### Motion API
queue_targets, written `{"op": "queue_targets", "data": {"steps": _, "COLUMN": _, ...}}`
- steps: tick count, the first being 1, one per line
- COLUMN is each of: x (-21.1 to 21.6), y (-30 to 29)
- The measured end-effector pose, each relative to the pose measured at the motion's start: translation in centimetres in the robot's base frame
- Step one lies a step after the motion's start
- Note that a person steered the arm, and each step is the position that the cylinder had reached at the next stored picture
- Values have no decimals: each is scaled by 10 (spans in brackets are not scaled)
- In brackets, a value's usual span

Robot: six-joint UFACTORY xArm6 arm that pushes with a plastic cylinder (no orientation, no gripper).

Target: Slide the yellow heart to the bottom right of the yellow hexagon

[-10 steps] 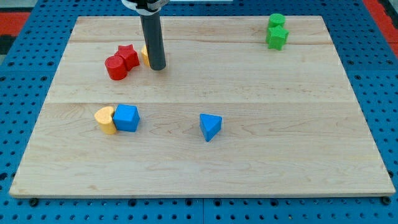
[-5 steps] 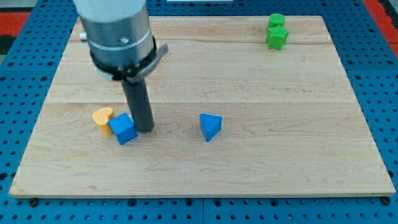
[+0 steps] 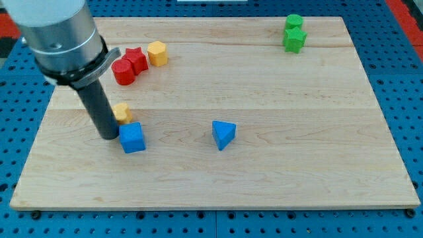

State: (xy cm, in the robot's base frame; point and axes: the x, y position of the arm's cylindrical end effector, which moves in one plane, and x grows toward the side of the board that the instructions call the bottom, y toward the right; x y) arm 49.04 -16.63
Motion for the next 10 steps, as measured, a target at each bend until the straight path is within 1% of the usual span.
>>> {"op": "queue_targets", "data": {"steps": 2, "x": -49, "y": 20}}
{"op": "queue_targets", "data": {"steps": 3, "x": -62, "y": 43}}
{"op": "queue_targets", "data": {"steps": 4, "x": -72, "y": 66}}
{"op": "queue_targets", "data": {"steps": 5, "x": -72, "y": 48}}
{"op": "queue_targets", "data": {"steps": 6, "x": -82, "y": 38}}
{"op": "queue_targets", "data": {"steps": 8, "x": -98, "y": 78}}
{"op": "queue_targets", "data": {"steps": 10, "x": -121, "y": 84}}
